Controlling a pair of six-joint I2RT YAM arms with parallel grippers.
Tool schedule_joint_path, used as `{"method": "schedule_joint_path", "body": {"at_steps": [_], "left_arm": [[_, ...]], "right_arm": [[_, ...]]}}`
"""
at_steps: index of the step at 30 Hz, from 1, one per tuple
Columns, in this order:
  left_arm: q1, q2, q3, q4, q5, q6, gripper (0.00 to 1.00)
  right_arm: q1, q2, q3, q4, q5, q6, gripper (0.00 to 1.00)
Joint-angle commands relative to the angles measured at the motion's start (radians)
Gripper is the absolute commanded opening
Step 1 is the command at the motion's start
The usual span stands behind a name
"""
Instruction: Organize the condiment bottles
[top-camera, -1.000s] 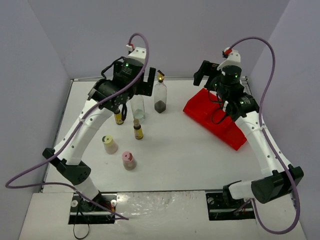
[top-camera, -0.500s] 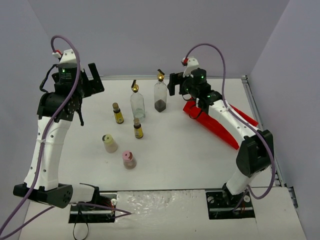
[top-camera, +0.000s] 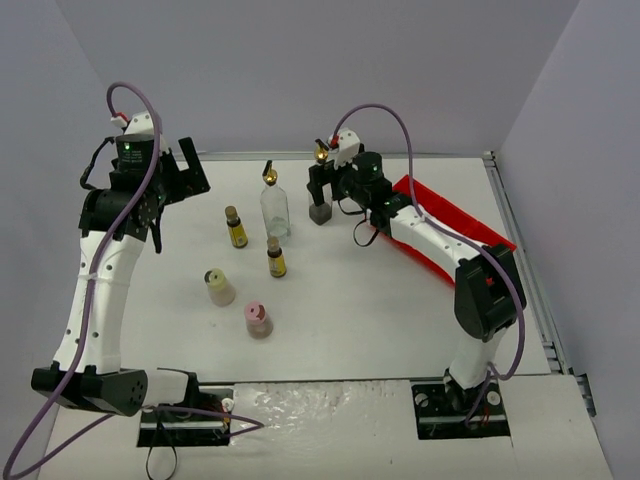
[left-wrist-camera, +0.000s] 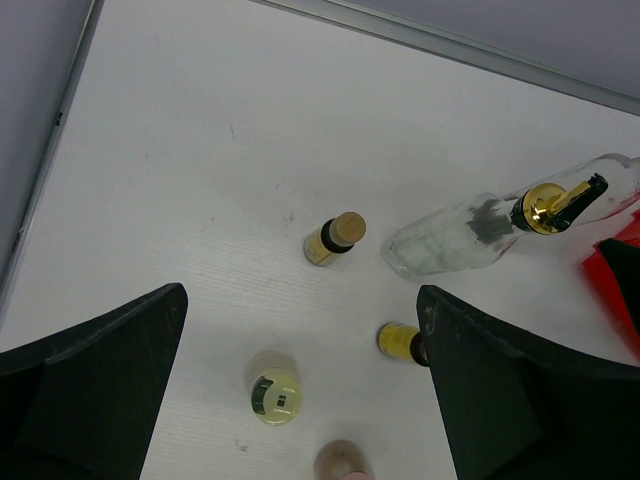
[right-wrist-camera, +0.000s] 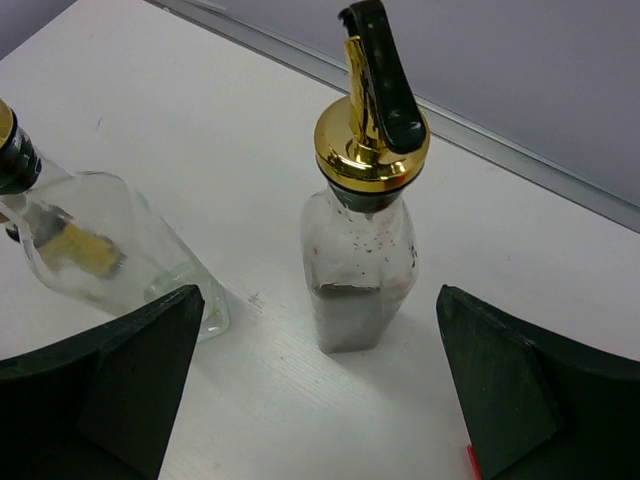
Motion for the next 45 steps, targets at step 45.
{"method": "schedule_joint_path", "body": {"at_steps": [45], "left_arm": [[0.023, -0.021, -0.007, 0.089, 0.044, 0.01, 0.97]], "right_arm": [[-0.045, 0.239, 0.16, 0.202, -0.079, -0.01, 0.64]]}}
